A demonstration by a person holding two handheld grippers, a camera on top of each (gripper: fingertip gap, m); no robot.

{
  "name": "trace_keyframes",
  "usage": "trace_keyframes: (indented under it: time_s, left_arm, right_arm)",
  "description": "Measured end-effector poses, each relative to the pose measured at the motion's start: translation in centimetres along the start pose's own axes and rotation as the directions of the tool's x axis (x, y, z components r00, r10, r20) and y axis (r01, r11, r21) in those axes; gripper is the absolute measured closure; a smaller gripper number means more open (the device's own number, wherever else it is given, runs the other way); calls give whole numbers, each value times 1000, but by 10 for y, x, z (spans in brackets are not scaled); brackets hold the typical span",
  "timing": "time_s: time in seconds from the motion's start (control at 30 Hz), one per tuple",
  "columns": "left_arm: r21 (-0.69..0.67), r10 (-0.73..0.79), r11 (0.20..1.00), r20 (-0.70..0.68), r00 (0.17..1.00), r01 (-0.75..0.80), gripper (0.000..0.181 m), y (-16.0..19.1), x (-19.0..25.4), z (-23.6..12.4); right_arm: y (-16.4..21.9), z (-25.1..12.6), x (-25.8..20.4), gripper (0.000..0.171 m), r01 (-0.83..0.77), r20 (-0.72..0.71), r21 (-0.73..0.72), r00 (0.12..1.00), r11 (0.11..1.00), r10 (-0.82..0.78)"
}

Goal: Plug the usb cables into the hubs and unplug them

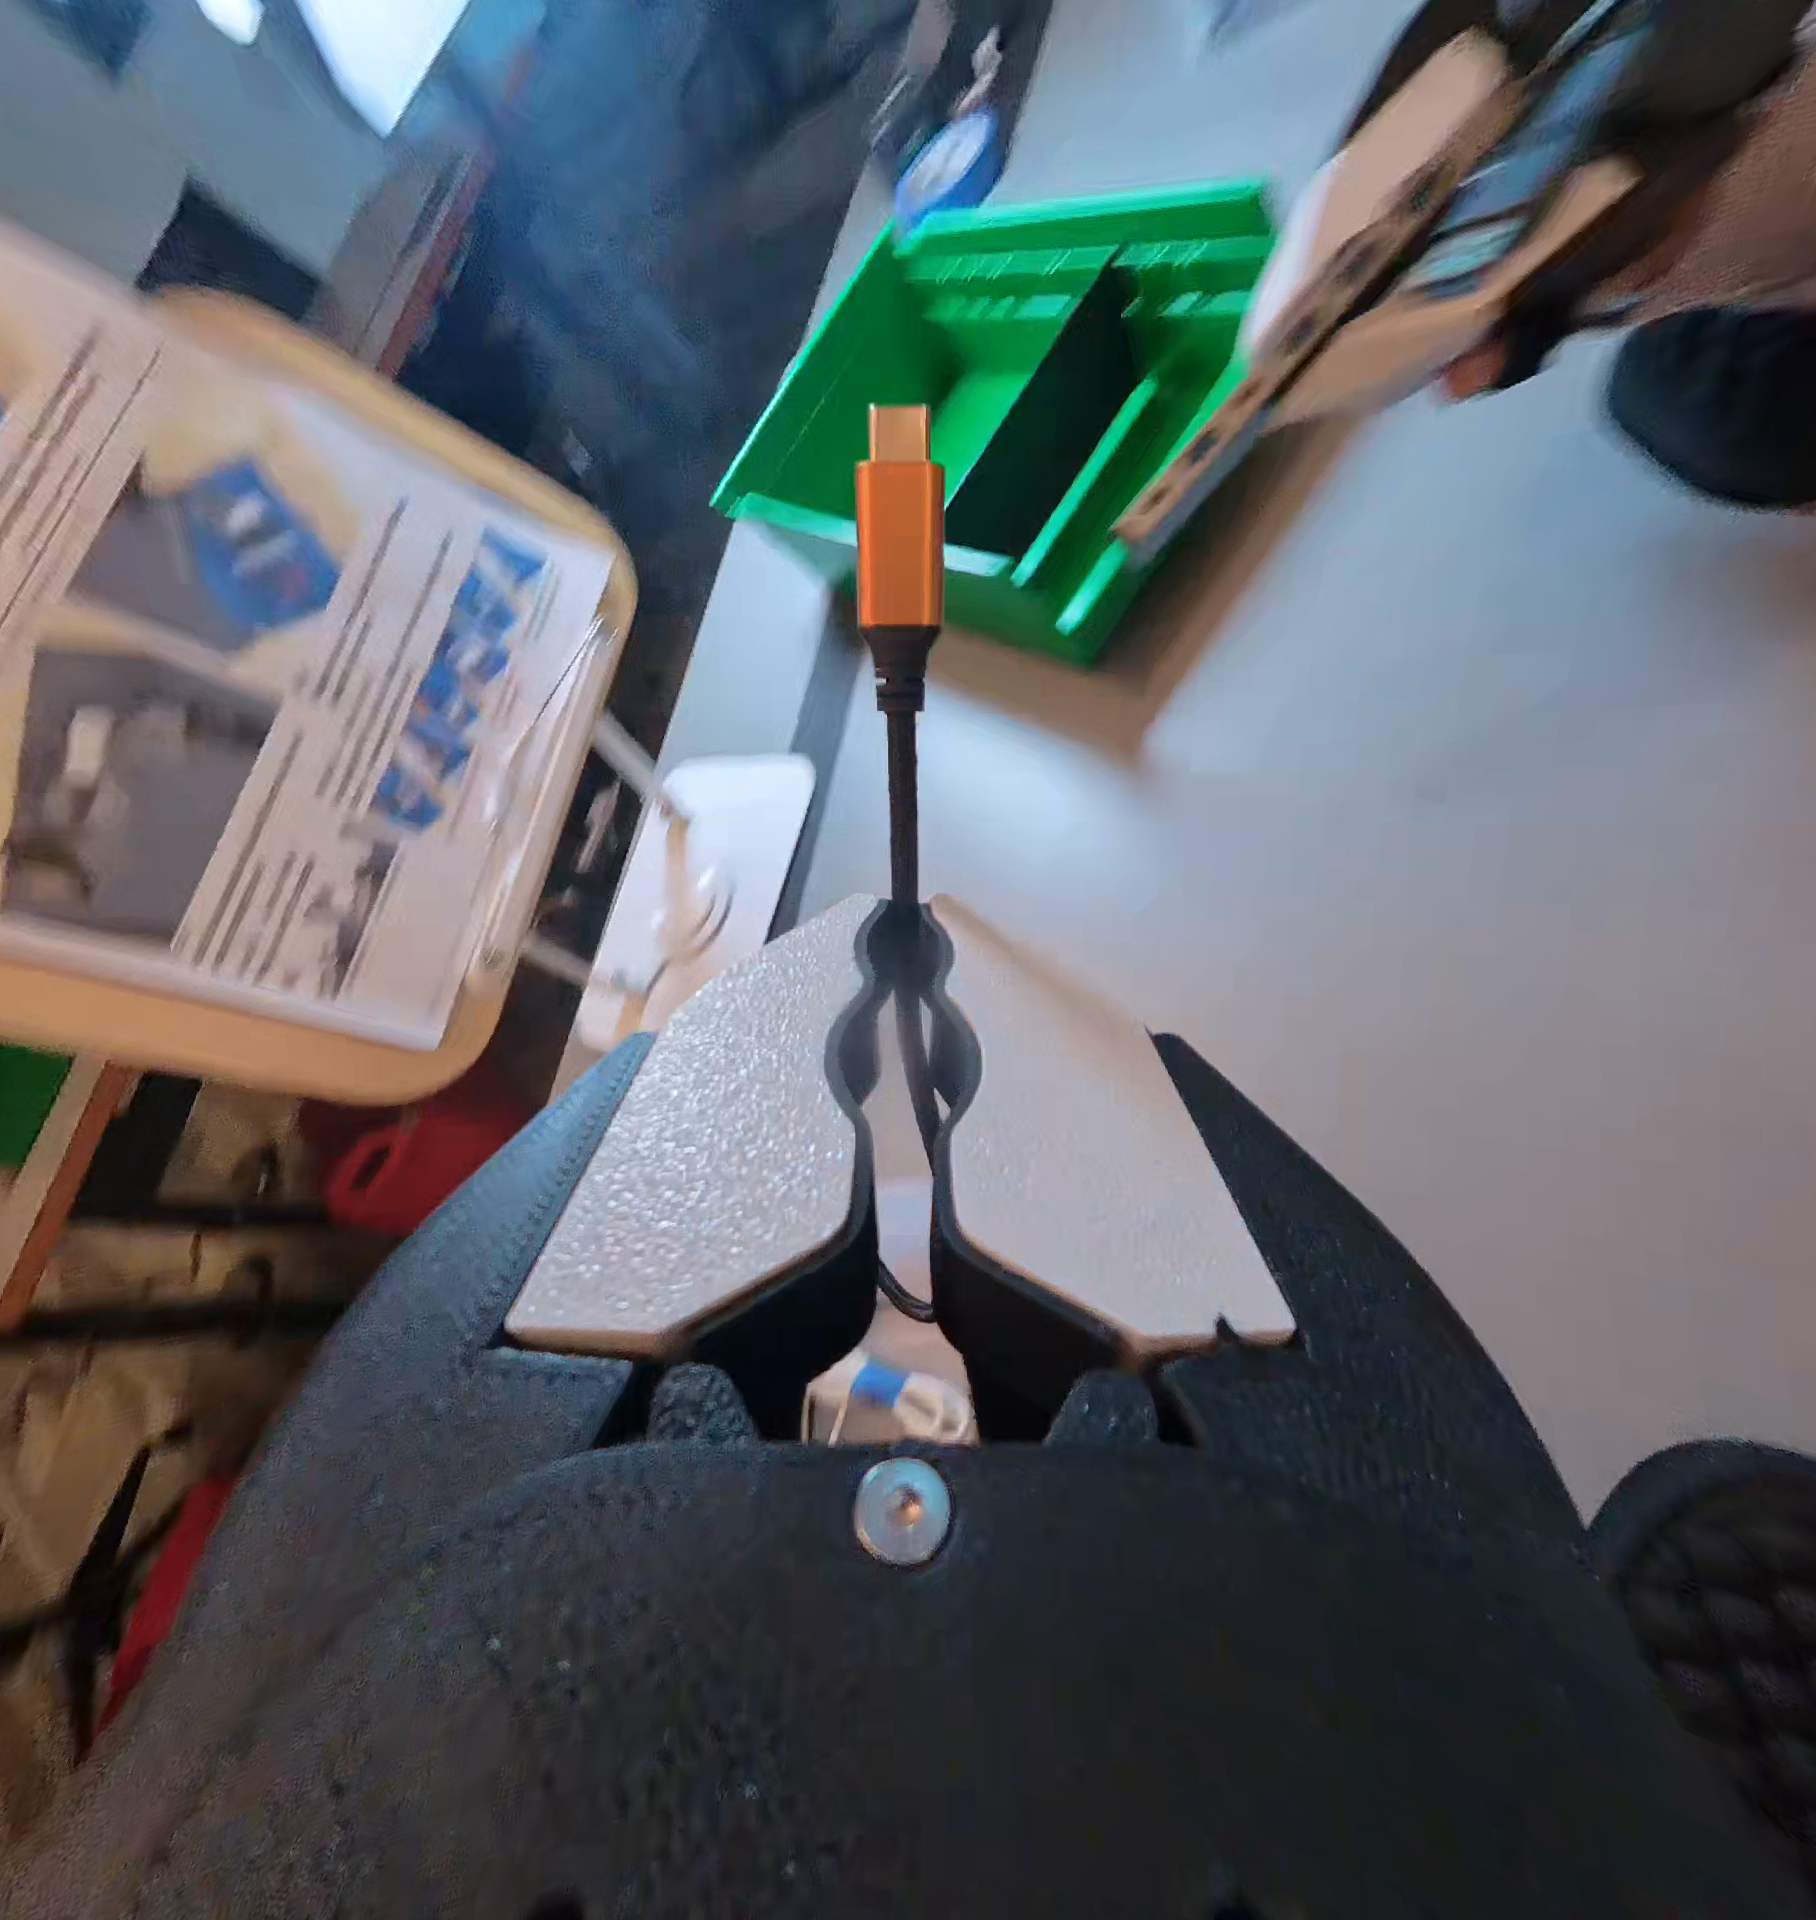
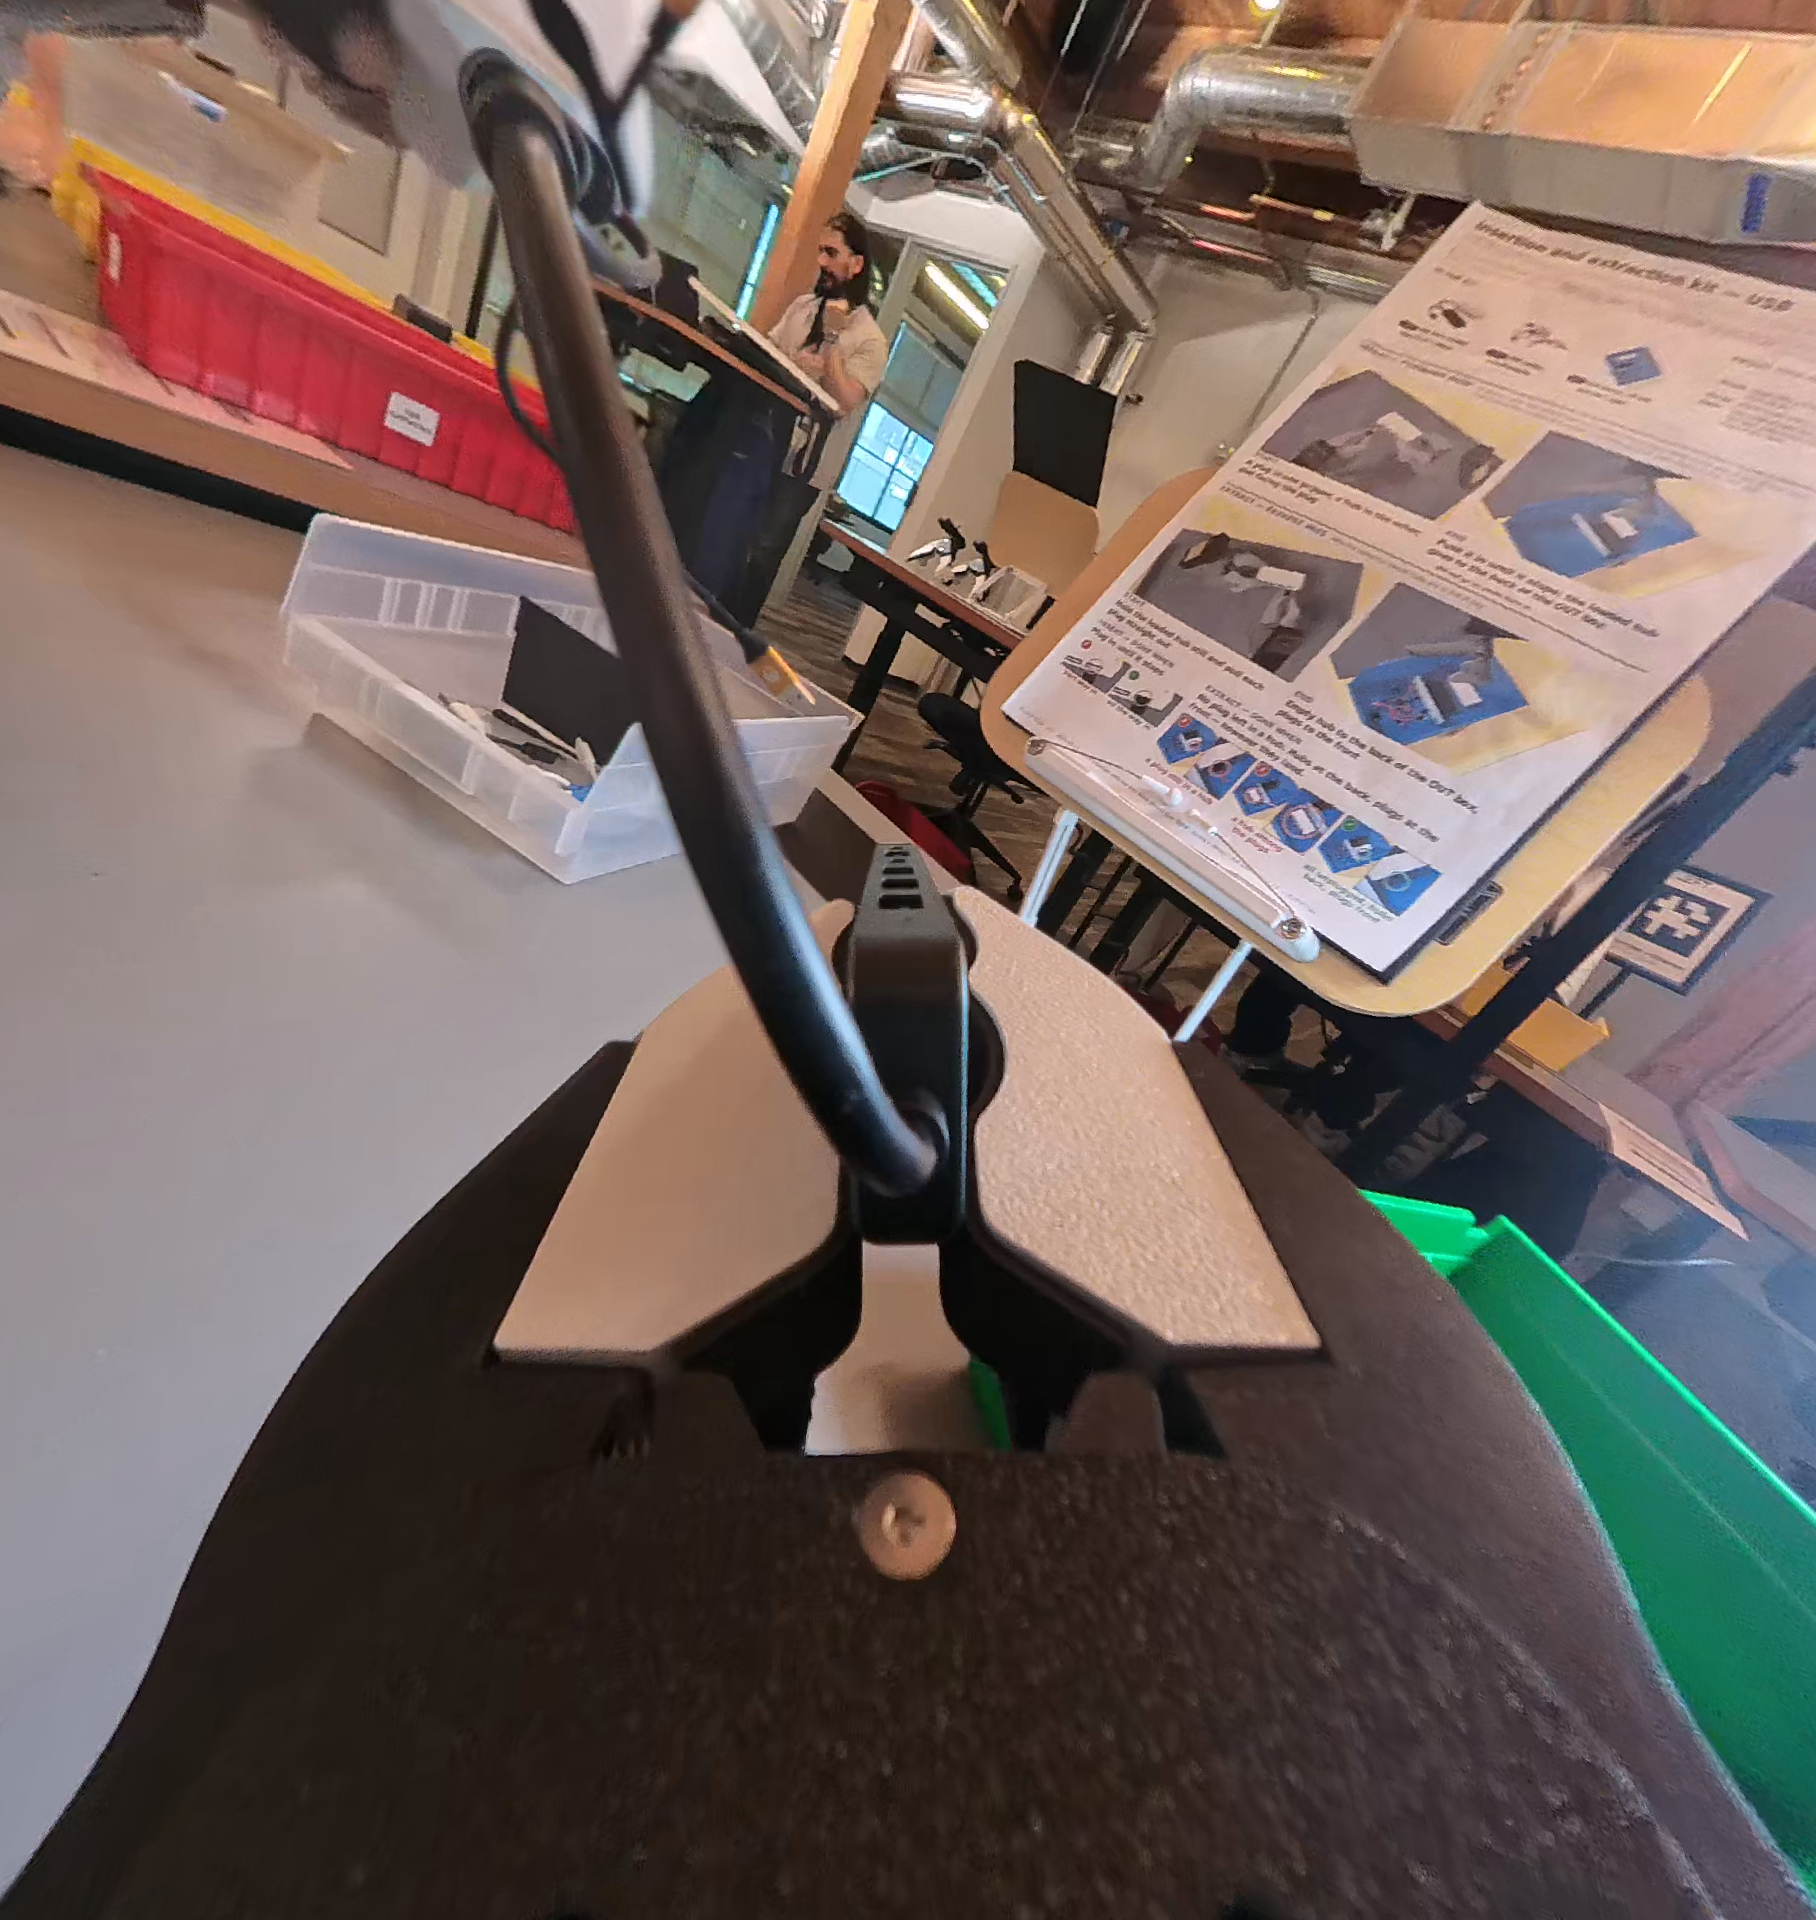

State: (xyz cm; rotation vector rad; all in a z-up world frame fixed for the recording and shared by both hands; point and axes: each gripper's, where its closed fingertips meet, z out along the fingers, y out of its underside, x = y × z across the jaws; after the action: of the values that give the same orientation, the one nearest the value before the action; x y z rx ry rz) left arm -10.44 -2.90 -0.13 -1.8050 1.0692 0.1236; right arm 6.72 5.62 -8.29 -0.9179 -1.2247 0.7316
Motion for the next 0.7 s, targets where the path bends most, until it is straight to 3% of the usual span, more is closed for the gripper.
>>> trace_keyframes:
  time_s: [0.17,0.27,0.37,0.47,0.53,0.6,0.7]
  left_arm:
    - [152,98,986,-221,970,-65,177,-8,89,44]
    - [206,119,978,-381,917,-42,177,19,146,70]
    - [144,119,988,-488,865,-55,177,61,184,85]
    - [63,74,997,-549,832,-47,175,88,196,80]
    - [-20,5,1000,-584,812,-20,159,101,193,69]
    - [-60,-91,996,-623,777,69,143,102,187,54]
    - [-5,-168,979,-590,790,205,145,87,167,53]
  right_arm:
    - [5,-10,21,160,-13,-62,-5,998,1000,13]
    - [9,-15,30,160,6,-93,-21,996,1000,-8]
    - [10,-16,32,159,2,-95,-22,995,1000,-4]
    - [11,-14,31,160,-5,-89,-23,996,1000,3]
    - [12,-13,29,160,-11,-84,-25,996,1000,9]
    - [13,-12,28,160,-18,-81,-24,997,1000,16]
    - [13,-11,27,160,-31,-73,-21,997,999,30]
